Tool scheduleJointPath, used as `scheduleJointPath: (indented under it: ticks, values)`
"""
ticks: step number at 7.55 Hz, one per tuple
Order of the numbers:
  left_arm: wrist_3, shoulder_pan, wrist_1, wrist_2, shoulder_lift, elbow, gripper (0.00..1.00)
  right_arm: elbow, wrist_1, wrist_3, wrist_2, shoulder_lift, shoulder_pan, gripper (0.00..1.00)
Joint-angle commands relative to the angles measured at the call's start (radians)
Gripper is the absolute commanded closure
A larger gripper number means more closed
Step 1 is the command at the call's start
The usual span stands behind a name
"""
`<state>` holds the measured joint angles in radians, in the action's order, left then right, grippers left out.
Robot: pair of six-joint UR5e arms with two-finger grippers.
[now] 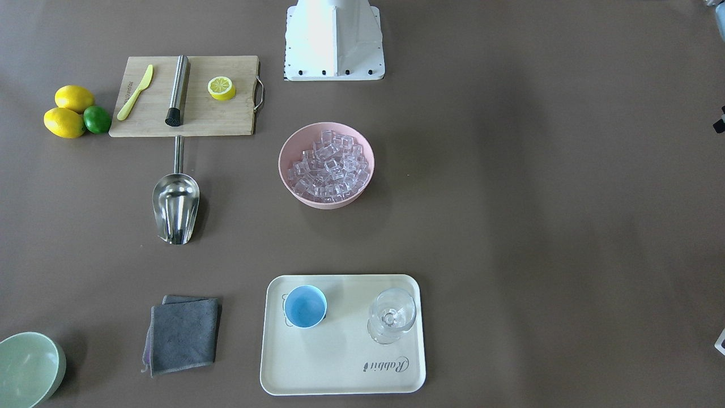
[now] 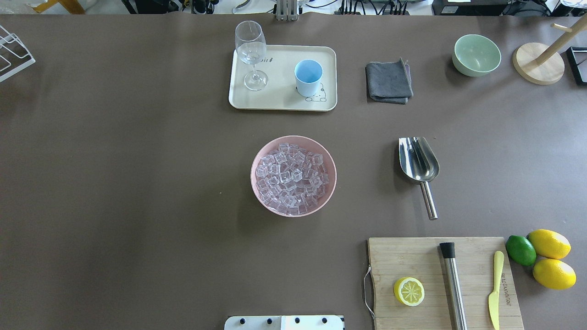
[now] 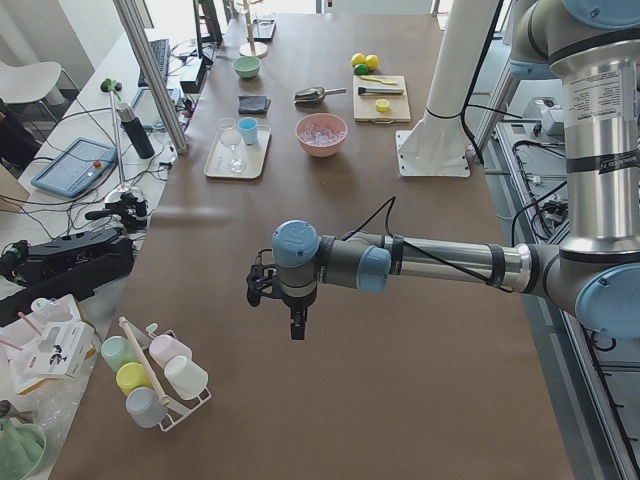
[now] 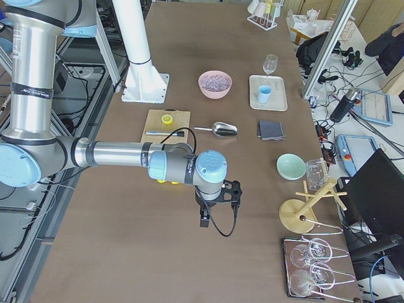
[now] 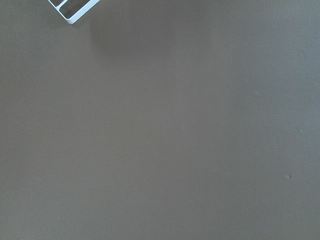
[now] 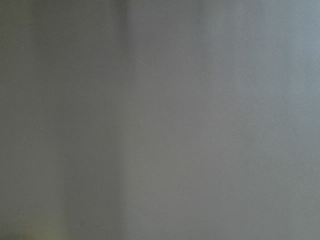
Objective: Put ice in cup with scoop
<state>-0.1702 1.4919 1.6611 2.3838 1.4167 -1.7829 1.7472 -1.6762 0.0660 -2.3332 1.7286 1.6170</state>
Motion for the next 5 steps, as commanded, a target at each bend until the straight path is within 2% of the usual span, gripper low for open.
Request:
scheduleJointPath:
  ticks: [1,5]
  values:
    - [0.000,-0.005,-0.003,0.000,0.001,-0.001,0.01,-0.003,0.001,0.006,-0.003,-0.001,0.001,0.00]
    - [0.000,-0.013,-0.003,0.000,0.001,0.000,0.01,-0.002,0.007,0.011,0.000,-0.001,0.001,0.00]
